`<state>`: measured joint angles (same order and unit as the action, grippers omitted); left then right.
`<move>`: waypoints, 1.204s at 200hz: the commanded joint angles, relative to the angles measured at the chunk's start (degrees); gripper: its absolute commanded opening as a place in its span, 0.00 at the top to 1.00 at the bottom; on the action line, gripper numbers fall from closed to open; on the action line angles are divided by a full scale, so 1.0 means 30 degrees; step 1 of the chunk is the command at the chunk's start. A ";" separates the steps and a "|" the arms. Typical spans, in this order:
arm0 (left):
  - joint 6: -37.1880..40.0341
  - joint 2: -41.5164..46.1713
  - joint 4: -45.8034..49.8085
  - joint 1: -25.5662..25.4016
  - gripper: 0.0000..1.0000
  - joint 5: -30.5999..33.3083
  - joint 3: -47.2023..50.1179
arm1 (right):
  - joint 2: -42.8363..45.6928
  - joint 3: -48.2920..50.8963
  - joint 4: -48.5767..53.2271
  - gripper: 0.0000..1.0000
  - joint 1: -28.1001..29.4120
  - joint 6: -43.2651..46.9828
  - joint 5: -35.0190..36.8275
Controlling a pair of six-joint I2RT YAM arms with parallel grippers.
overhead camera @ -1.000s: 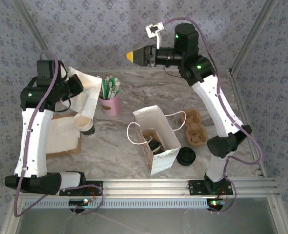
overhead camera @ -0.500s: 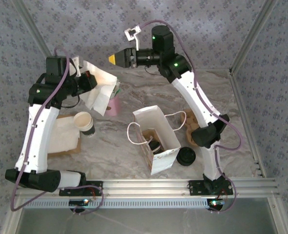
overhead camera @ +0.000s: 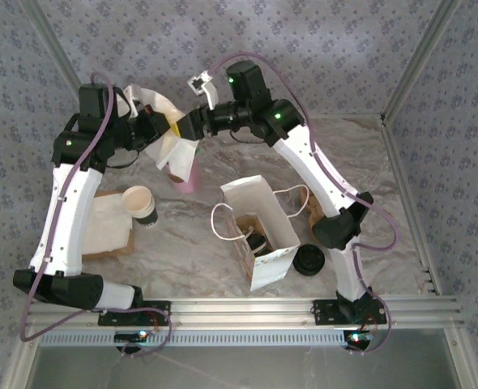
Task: Pack the takeout coffee
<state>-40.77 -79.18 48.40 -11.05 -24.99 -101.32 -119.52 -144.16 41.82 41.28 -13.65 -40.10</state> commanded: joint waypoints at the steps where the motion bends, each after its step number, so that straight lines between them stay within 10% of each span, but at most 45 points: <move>1: -0.2228 0.0111 -0.1429 -0.0012 1.00 -0.1460 -0.0187 | 0.0563 -0.0191 0.2053 0.34 0.0278 0.2432 0.2392; 171: -1.5191 0.2806 -1.0958 0.0519 1.00 -0.5278 0.6238 | 0.1133 0.1090 0.1828 0.23 0.1643 0.4433 0.6276; 207: -1.8096 0.3585 -1.4057 0.0447 1.00 -0.5846 0.8225 | 0.1236 0.1105 0.1328 0.34 0.1823 0.4316 0.6397; 241: -1.9246 0.4225 -1.4890 0.0416 1.00 -0.5963 0.8810 | 0.1371 0.1204 0.1040 0.66 0.1944 0.4242 0.6418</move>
<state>-89.49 -69.65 8.88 -9.54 -40.01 -75.09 -117.71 -140.88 46.87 46.61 -0.82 -21.80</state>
